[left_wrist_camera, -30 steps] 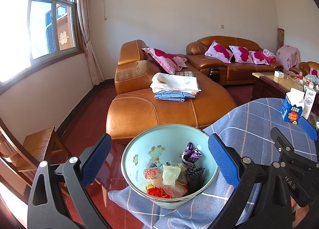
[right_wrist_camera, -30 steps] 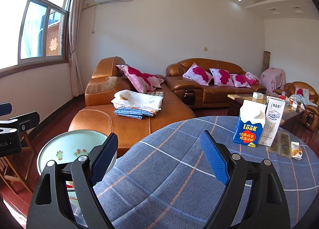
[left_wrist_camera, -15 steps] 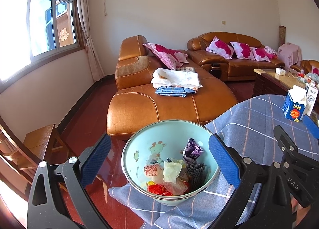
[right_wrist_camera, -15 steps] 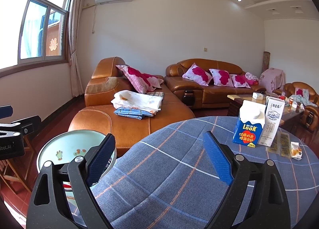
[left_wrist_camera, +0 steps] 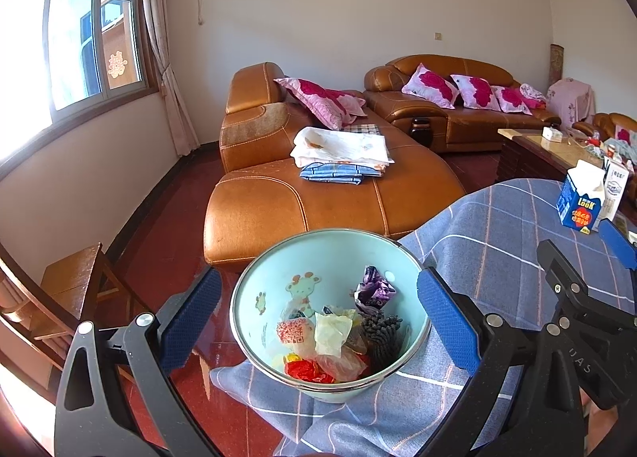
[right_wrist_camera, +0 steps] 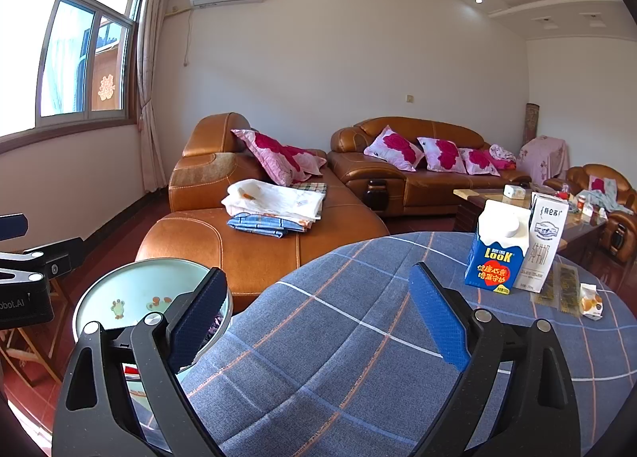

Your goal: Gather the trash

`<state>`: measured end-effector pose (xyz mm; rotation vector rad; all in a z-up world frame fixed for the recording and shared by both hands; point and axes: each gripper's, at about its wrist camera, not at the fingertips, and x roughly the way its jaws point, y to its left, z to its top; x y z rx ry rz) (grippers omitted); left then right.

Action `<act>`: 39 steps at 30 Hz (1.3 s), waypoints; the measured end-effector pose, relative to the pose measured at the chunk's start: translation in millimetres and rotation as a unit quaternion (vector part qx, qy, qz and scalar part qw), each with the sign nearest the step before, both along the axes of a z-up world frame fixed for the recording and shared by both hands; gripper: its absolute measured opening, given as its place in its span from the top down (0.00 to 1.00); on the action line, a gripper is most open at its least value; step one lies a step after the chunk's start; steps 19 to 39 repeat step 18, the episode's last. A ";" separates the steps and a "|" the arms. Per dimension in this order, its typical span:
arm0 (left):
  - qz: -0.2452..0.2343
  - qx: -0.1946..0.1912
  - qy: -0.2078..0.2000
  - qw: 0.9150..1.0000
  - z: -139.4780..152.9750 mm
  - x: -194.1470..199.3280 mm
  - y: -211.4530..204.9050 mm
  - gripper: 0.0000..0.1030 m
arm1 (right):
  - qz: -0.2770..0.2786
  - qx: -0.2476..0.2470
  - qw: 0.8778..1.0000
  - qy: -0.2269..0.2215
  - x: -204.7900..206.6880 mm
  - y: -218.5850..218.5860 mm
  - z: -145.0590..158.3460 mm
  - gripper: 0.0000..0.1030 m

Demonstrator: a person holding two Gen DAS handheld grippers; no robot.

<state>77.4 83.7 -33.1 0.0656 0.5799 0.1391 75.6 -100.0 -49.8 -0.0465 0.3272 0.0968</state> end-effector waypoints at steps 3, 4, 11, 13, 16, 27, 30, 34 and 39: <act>0.002 0.008 -0.002 1.000 -1.1 -0.6 -2.0 0.07 | 0.000 0.000 1.000 0.000 0.1 0.1 0.0 0.11; 0.003 0.011 -0.004 1.000 -1.0 -1.2 -2.8 0.07 | 0.000 0.000 1.000 0.000 -0.1 0.0 0.0 0.11; -0.008 0.010 -0.003 1.000 0.4 -2.7 -6.2 0.07 | 0.000 0.001 1.000 0.002 0.6 -0.2 -0.5 0.11; -0.005 0.005 -0.001 1.000 1.1 -2.0 -4.7 0.07 | 0.001 0.004 1.000 0.001 0.2 -1.2 -0.5 0.11; -0.011 -0.001 -0.001 1.000 1.8 -1.8 -3.5 0.07 | -0.001 0.012 1.000 0.000 -1.6 -6.2 0.8 0.11; -0.013 -0.006 0.000 1.000 1.4 -1.8 -3.3 0.07 | -0.001 0.010 1.000 0.006 -2.9 -8.9 1.7 0.11; -0.013 -0.006 0.000 1.000 1.4 -1.8 -3.3 0.07 | -0.001 0.010 1.000 0.006 -2.9 -8.9 1.7 0.11; -0.013 -0.006 0.000 1.000 1.4 -1.8 -3.3 0.07 | -0.001 0.010 1.000 0.006 -2.9 -8.9 1.7 0.11; -0.013 -0.006 0.000 1.000 1.4 -1.8 -3.3 0.07 | -0.001 0.010 1.000 0.006 -2.9 -8.9 1.7 0.11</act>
